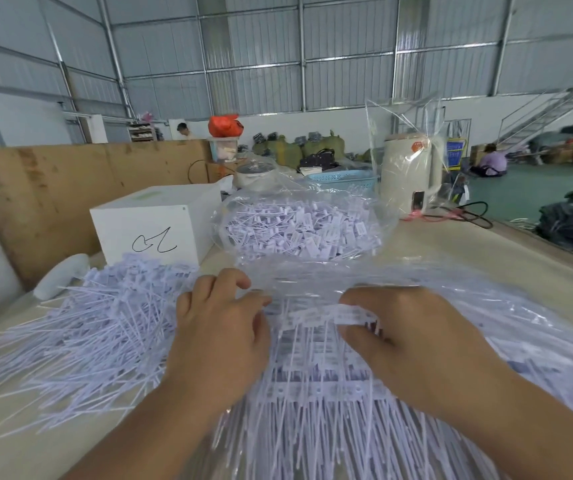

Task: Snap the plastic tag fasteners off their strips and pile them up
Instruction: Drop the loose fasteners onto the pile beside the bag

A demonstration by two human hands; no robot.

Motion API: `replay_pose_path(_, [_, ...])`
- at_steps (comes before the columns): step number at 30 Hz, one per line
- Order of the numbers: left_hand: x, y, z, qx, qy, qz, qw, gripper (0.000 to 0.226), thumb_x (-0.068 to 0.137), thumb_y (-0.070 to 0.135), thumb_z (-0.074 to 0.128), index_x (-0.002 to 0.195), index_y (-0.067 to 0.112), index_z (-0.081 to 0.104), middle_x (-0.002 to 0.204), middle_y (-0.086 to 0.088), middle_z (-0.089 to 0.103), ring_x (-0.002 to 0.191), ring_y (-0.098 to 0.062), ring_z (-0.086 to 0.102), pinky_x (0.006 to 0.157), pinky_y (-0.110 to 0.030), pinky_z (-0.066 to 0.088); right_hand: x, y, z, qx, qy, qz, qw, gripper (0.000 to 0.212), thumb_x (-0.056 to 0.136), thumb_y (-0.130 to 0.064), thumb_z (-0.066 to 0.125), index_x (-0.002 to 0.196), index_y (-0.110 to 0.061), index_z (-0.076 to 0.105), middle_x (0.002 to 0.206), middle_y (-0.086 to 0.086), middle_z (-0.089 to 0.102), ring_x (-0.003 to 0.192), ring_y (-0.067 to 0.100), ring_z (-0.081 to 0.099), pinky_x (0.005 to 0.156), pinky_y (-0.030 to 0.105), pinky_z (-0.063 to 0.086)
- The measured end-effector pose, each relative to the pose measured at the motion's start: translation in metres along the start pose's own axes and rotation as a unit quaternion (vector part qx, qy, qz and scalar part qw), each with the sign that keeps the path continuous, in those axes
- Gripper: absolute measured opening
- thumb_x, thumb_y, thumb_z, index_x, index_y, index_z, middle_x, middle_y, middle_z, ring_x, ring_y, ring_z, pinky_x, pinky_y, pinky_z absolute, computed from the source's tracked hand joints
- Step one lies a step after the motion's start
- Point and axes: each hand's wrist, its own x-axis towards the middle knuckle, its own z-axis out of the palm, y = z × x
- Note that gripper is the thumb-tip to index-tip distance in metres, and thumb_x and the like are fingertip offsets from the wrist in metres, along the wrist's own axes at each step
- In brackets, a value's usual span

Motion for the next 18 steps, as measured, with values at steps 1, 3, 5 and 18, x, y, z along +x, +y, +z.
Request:
replay_pose_path(1, [-0.001,-0.001,0.001,-0.017,-0.016,0.012,1.000,0.021,0.081,0.018,0.069,0.100,0.023,0.075,0.114,-0.002,0.057,0.105,-0.026,0.045,0.081,-0.038,0.030,0.000,0.001,0.000,-0.005,0.015,-0.003,1.000,0.024,0.093,-0.045,0.052,0.112,-0.031,0.058,0.081,-0.008,0.066,0.075,0.009,0.060,0.067,0.032,0.052])
replay_pose_path(3, [-0.004,-0.002,0.005,-0.039,-0.044,0.037,0.998,0.019,0.085,0.020,0.064,0.101,0.028,0.072,0.122,0.002,0.051,0.113,-0.023,0.040,0.083,-0.035,0.023,0.001,0.002,0.002,-0.004,0.033,-0.015,0.999,0.025,0.093,-0.045,0.050,0.111,-0.031,0.059,0.068,-0.015,0.057,0.065,0.003,0.055,0.056,0.026,0.045])
replay_pose_path(5, [-0.006,0.000,0.008,-0.047,-0.053,0.055,0.996,0.020,0.087,0.022,0.061,0.104,0.030,0.068,0.128,0.005,0.046,0.118,-0.021,0.035,0.085,-0.033,0.020,0.002,0.001,0.001,0.032,0.043,-0.013,0.998,0.028,0.091,-0.046,0.049,0.114,-0.033,0.060,0.060,-0.021,0.048,0.059,-0.003,0.051,0.050,0.016,0.035])
replay_pose_path(18, [0.011,0.000,-0.017,-0.572,0.008,-0.146,0.807,0.014,0.060,0.026,0.064,0.053,0.017,0.057,0.076,0.007,0.055,0.076,-0.005,0.056,0.078,-0.024,0.038,0.002,-0.003,-0.005,-0.026,-0.101,0.023,0.994,0.042,0.095,-0.059,0.033,0.067,-0.028,0.032,0.064,-0.004,0.044,0.060,0.009,0.047,0.059,0.032,0.044])
